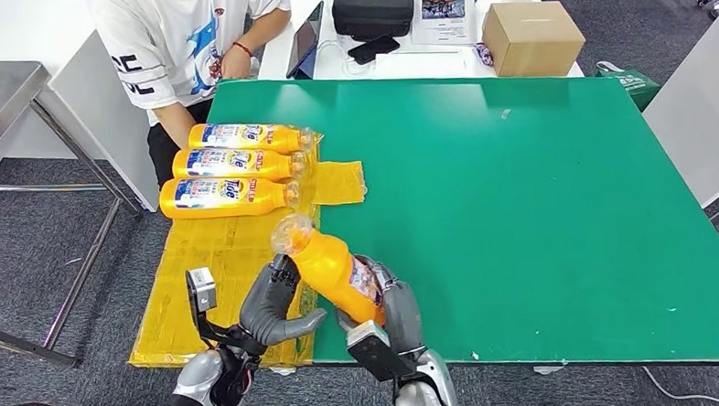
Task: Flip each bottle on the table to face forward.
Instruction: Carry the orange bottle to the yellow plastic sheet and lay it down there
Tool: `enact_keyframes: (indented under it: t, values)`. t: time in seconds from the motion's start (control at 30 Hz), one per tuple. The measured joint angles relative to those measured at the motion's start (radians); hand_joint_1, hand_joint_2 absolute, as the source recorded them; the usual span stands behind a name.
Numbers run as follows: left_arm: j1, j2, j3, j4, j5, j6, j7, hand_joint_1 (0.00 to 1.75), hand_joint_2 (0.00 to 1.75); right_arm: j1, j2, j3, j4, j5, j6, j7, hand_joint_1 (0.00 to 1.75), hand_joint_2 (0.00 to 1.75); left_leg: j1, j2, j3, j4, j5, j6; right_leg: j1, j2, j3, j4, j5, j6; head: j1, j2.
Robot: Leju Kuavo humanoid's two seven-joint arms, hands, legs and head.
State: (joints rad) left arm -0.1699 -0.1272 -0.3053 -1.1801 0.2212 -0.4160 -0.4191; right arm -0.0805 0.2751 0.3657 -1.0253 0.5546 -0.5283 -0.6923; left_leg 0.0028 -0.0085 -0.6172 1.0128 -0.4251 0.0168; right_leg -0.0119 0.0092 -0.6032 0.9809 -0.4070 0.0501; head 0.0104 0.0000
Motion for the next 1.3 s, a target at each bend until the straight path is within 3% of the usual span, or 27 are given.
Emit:
enact_keyframes:
  t: [0.37,1.03,1.07,1.17,1.2,1.3]
  values:
    - [-0.043,0.021,-0.044,0.079,-0.022,0.032,0.021,0.00,1.75,-0.058,0.014,0.123,0.126,-0.016,-0.012,0.005,1.75,1.75,0.000,0.000,0.000,0.000,0.000,0.000,-0.001,0.000,0.000,0.000,0.000,0.000,0.001,0.000]
    - [-0.059,0.029,-0.063,0.127,0.011,0.017,0.033,0.00,1.75,-0.091,0.016,0.173,0.196,-0.017,-0.011,0.012,1.75,1.75,0.000,0.000,0.000,0.000,0.000,0.000,0.000,0.000,0.000,0.000,0.000,0.000,0.001,0.000]
    - [-0.059,0.030,-0.063,0.128,0.028,0.007,0.035,0.10,1.75,-0.094,0.016,0.179,0.202,-0.016,-0.011,0.013,1.75,1.75,0.000,0.000,0.000,0.000,0.000,0.000,0.000,0.000,0.000,0.000,0.000,0.000,0.001,0.000]
    - [-0.056,0.035,-0.061,0.130,0.095,-0.029,0.036,1.41,1.75,-0.107,0.018,0.199,0.223,-0.017,-0.009,0.021,1.75,1.75,0.000,0.000,0.000,0.000,0.000,0.000,0.000,0.000,0.000,0.000,0.000,0.000,0.001,0.000]
    - [-0.052,0.036,-0.059,0.130,0.122,-0.040,0.037,1.75,1.75,-0.113,0.019,0.206,0.230,-0.017,-0.008,0.026,1.75,1.75,0.000,0.000,0.000,0.000,0.000,0.000,0.000,0.000,0.000,0.000,0.000,0.000,0.000,0.000]
    - [-0.031,0.037,-0.047,0.117,0.215,-0.063,0.047,1.75,1.75,-0.126,0.021,0.224,0.250,-0.015,-0.004,0.042,1.75,1.75,0.000,0.001,0.000,0.000,0.000,0.000,0.000,0.000,0.000,0.000,0.000,0.000,0.000,0.000]
